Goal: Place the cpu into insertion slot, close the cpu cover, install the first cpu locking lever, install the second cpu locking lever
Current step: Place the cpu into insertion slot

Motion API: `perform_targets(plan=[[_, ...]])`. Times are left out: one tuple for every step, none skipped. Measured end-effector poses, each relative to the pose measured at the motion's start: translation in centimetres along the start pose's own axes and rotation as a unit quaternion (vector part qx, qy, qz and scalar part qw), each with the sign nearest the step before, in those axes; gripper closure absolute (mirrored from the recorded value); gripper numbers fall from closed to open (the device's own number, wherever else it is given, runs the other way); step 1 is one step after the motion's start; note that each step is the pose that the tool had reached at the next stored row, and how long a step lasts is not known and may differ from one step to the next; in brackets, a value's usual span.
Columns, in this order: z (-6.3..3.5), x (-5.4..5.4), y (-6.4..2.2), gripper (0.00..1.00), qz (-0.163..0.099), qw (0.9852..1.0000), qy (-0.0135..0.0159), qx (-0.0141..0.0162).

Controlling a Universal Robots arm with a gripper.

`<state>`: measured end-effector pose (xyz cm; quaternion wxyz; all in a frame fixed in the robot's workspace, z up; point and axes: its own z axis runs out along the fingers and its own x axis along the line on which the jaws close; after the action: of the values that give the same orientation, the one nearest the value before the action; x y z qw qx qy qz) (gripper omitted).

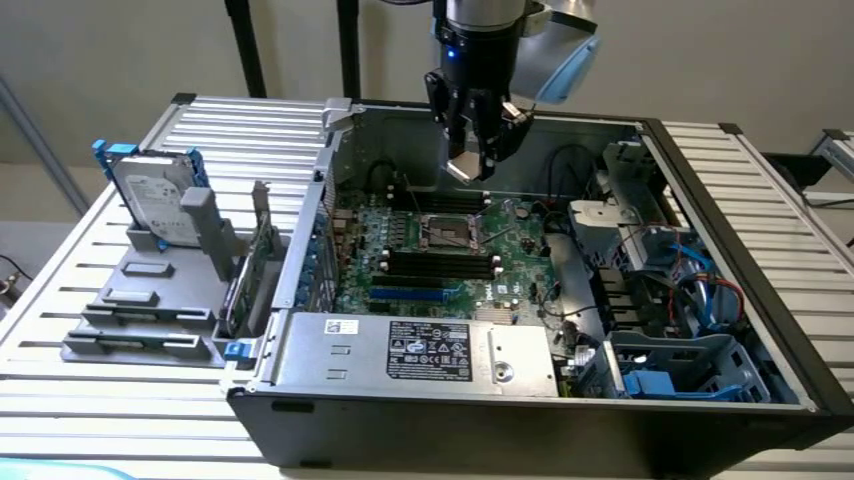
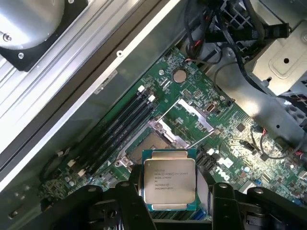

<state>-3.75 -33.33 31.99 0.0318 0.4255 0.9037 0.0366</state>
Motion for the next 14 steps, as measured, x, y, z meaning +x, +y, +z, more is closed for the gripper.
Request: perform_targets(plan=[[0.03, 0.00, 0.00, 0.45, 0.009, 1.0000, -0.0009, 0.0003], [0.07, 0.00, -0.01, 0.45, 0.018, 0.9998, -0.0017, 0.0005], [0.10, 0.00, -0.01, 0.45, 0.027, 0.9996, -0.0025, 0.0007], [0.13, 0.00, -0.01, 0.45, 0.036, 0.9994, -0.0034, 0.0010], [0.17, 0.00, -0.02, 0.45, 0.045, 0.9990, -0.0042, 0.0012], [0.21, 0.01, -0.02, 0.45, 0.053, 0.9986, -0.0050, 0.0014], [0.25, 0.01, -0.02, 0.45, 0.062, 0.9981, -0.0058, 0.0017], [0.28, 0.01, -0.03, 0.45, 0.070, 0.9975, -0.0066, 0.0019], [0.32, 0.01, -0.03, 0.45, 0.078, 0.9969, -0.0074, 0.0021], [0.36, 0.01, -0.03, 0.45, 0.086, 0.9962, -0.0082, 0.0023], [0.40, 0.01, -0.03, 0.45, 0.094, 0.9955, -0.0089, 0.0025], [0.43, 0.01, -0.04, 0.45, 0.102, 0.9947, -0.0097, 0.0028], [0.46, 0.01, -0.04, 0.45, 0.110, 0.9938, -0.0105, 0.0030], [0.50, 0.01, -0.04, 0.45, 0.119, 0.9928, -0.0113, 0.0033]])
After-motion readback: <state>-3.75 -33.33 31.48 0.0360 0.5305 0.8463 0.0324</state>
